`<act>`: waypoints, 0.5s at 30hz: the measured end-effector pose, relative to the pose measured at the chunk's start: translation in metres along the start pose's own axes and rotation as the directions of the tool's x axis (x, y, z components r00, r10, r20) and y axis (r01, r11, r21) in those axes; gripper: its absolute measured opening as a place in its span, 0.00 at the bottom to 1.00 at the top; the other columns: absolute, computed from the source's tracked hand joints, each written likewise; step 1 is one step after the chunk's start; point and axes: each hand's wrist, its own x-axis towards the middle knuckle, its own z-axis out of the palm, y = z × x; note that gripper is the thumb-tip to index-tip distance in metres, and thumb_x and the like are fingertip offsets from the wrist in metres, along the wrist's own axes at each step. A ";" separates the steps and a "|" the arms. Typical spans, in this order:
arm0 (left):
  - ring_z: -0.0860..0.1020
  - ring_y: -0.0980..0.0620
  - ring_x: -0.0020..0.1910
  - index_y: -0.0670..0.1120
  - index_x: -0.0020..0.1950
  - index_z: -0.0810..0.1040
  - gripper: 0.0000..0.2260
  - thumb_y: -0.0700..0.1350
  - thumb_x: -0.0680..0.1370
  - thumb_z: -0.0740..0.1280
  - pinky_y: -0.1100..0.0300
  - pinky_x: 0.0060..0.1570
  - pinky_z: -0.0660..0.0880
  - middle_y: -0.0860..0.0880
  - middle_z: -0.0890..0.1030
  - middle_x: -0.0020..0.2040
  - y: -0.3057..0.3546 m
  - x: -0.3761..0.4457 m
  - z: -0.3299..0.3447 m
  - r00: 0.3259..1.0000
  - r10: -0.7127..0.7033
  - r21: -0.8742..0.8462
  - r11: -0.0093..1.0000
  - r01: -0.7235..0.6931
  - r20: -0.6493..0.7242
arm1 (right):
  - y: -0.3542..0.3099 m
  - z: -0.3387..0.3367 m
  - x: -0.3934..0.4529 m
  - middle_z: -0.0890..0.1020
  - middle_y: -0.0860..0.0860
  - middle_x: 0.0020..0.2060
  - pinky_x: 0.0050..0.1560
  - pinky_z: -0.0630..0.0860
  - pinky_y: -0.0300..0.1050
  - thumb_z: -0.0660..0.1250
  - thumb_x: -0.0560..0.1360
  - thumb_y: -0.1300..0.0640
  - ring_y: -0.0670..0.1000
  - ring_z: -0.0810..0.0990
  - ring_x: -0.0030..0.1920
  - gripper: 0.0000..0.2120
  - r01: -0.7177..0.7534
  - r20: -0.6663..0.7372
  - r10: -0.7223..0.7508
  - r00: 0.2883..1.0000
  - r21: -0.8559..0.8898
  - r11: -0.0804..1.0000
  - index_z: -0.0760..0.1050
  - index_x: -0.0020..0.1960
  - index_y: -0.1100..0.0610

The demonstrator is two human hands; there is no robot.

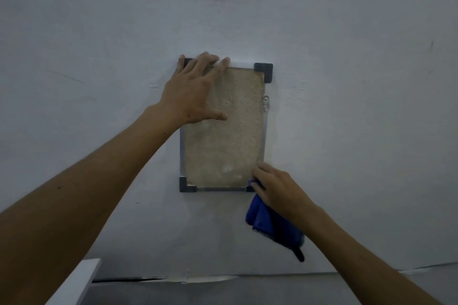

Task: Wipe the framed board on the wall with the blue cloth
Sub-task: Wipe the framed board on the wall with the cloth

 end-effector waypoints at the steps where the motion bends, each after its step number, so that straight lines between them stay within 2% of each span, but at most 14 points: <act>1: 0.52 0.44 0.81 0.50 0.83 0.49 0.55 0.69 0.66 0.74 0.37 0.78 0.48 0.45 0.57 0.80 -0.001 0.000 0.000 1.000 0.002 0.003 1.000 -0.002 0.004 | 0.000 -0.006 0.007 0.75 0.51 0.44 0.38 0.76 0.45 0.65 0.80 0.59 0.50 0.75 0.37 0.06 -0.016 -0.064 0.017 0.998 0.008 1.000 0.72 0.46 0.58; 3: 0.51 0.44 0.81 0.49 0.83 0.48 0.56 0.69 0.65 0.74 0.37 0.78 0.48 0.45 0.56 0.80 -0.001 0.000 0.001 1.000 0.008 0.000 1.000 -0.008 0.013 | 0.001 -0.015 0.017 0.74 0.50 0.44 0.35 0.75 0.43 0.66 0.80 0.58 0.50 0.74 0.35 0.06 -0.038 -0.214 0.038 0.976 0.002 0.999 0.71 0.46 0.58; 5: 0.51 0.44 0.81 0.49 0.83 0.48 0.57 0.68 0.65 0.75 0.37 0.78 0.47 0.45 0.56 0.80 -0.001 -0.001 0.001 1.000 0.010 -0.008 1.000 -0.010 0.011 | -0.001 -0.017 0.019 0.75 0.51 0.44 0.33 0.74 0.42 0.66 0.80 0.59 0.49 0.73 0.34 0.06 -0.033 -0.298 0.026 0.954 -0.017 0.999 0.72 0.46 0.59; 7: 0.52 0.44 0.81 0.49 0.83 0.49 0.57 0.69 0.65 0.75 0.37 0.78 0.48 0.45 0.56 0.80 -0.001 0.000 0.000 1.000 0.018 -0.008 1.000 -0.018 0.005 | -0.001 -0.010 0.011 0.75 0.51 0.44 0.33 0.76 0.44 0.66 0.80 0.60 0.50 0.74 0.35 0.05 -0.007 -0.258 -0.004 0.966 -0.043 0.999 0.73 0.46 0.59; 10: 0.52 0.45 0.81 0.49 0.83 0.49 0.57 0.69 0.65 0.75 0.38 0.78 0.48 0.46 0.57 0.80 -0.003 -0.001 0.000 1.000 0.017 0.000 1.000 -0.017 0.005 | -0.005 0.008 -0.006 0.77 0.51 0.47 0.37 0.79 0.49 0.66 0.80 0.59 0.52 0.78 0.39 0.03 0.039 -0.051 -0.044 0.998 -0.095 0.995 0.75 0.48 0.58; 11: 0.52 0.45 0.81 0.49 0.83 0.49 0.57 0.69 0.65 0.75 0.38 0.78 0.48 0.46 0.57 0.80 -0.004 -0.001 0.000 1.000 0.018 -0.001 1.000 -0.018 0.004 | -0.005 0.010 -0.007 0.77 0.51 0.47 0.37 0.79 0.49 0.66 0.80 0.59 0.52 0.78 0.40 0.03 0.037 -0.022 -0.039 0.999 -0.096 0.995 0.75 0.49 0.58; 13: 0.52 0.44 0.81 0.49 0.83 0.49 0.57 0.68 0.65 0.75 0.38 0.78 0.47 0.46 0.57 0.80 -0.004 -0.001 0.000 1.000 0.019 -0.003 1.000 -0.019 -0.001 | -0.004 0.004 0.001 0.77 0.51 0.47 0.36 0.78 0.47 0.66 0.80 0.57 0.52 0.77 0.38 0.04 -0.001 -0.081 -0.005 0.997 -0.079 0.997 0.74 0.48 0.58; 15: 0.52 0.44 0.81 0.49 0.83 0.49 0.57 0.68 0.65 0.75 0.37 0.78 0.48 0.45 0.57 0.80 -0.004 -0.001 0.000 1.000 0.023 -0.005 1.000 -0.023 0.001 | -0.004 -0.007 0.016 0.75 0.50 0.47 0.34 0.75 0.43 0.65 0.80 0.56 0.50 0.75 0.36 0.06 -0.044 -0.197 0.029 0.980 -0.073 0.996 0.72 0.47 0.57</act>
